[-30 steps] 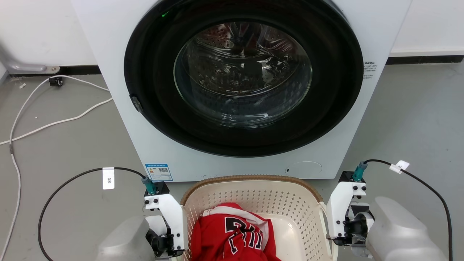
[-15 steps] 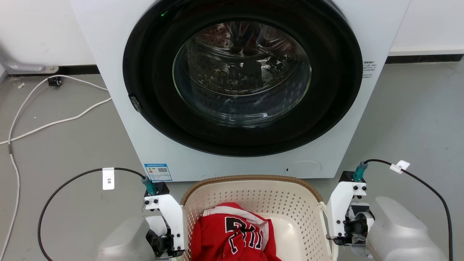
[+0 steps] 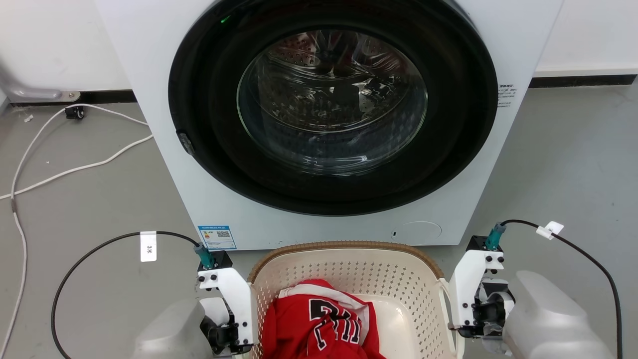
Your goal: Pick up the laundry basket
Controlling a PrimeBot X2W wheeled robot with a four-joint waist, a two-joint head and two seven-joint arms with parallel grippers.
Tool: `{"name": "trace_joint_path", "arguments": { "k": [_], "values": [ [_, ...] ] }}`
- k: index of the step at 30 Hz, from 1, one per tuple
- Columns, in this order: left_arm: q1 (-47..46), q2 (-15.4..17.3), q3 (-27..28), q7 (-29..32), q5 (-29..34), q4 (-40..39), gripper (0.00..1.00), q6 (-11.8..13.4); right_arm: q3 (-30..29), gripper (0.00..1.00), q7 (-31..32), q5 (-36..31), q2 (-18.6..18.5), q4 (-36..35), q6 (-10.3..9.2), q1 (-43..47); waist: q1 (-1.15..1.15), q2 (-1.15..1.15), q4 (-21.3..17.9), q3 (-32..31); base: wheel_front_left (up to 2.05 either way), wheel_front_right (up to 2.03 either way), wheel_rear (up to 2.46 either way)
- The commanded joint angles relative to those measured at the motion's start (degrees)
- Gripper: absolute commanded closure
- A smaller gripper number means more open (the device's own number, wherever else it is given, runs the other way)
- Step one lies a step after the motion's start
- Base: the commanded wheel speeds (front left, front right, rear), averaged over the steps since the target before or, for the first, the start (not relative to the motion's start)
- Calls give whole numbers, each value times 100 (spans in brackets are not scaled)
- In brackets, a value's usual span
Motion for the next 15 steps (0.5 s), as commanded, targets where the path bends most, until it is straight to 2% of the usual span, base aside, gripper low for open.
{"name": "trace_joint_path", "arguments": {
  "k": [1,15],
  "values": [
    [-108,-125,-8,-48,-52,-73,100,-78,-22,100,-8,18,155,-42,77,41,0,0,0,-1,0,0,0],
    [-96,-130,-74,-52,-148,-57,100,-79,-153,100,29,-91,168,-42,77,73,0,0,1,-5,0,0,0]
  ]
}}
